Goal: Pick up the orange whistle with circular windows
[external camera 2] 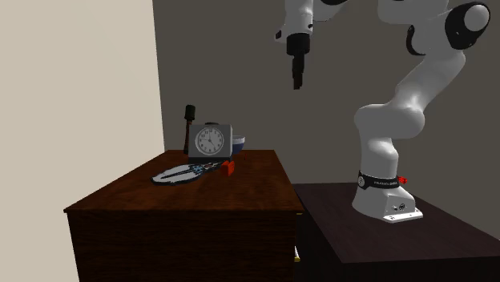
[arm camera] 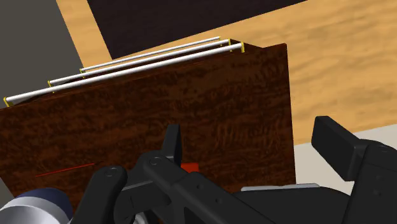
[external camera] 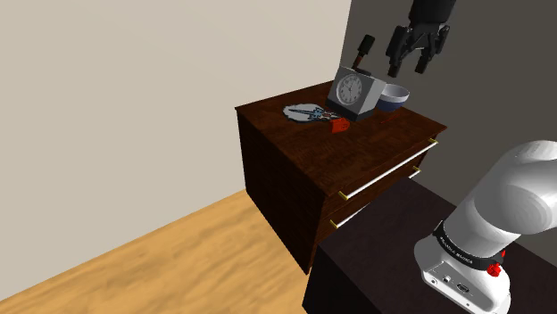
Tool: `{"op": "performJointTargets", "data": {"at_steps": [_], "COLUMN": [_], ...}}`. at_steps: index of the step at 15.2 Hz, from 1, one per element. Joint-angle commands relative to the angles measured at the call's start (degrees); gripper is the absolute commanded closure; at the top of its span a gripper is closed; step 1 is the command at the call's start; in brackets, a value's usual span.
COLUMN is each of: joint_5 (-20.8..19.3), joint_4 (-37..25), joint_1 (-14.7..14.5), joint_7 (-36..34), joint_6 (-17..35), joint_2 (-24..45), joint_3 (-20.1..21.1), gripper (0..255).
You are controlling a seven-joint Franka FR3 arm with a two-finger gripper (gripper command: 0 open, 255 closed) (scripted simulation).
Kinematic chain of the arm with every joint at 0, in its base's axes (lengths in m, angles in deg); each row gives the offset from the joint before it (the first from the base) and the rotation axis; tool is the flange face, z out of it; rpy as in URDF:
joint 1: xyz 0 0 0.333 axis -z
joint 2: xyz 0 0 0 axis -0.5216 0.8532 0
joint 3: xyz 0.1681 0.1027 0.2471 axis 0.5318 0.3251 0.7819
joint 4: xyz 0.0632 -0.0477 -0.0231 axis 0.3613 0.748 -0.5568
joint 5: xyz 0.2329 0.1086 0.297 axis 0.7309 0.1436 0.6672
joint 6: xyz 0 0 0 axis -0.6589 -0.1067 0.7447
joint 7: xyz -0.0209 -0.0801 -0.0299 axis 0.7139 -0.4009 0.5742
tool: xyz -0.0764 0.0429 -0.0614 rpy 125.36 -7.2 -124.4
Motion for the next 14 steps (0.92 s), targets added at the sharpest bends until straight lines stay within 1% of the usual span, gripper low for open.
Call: {"op": "performJointTargets", "data": {"at_steps": [1, 7, 14], "joint_5": [0.0, 1.9, 2.5], "joint_4": [0.0, 2.7, 1.9], "joint_1": [0.0, 2.9, 6.3], "joint_7": [0.0, -12.1, -25.8], "joint_6": [0.0, 11.5, 23.8], "joint_2": [0.0, 8.6, 21.3], "joint_3": [0.0, 3.5, 6.4], "gripper": [0, 0, 0]}}
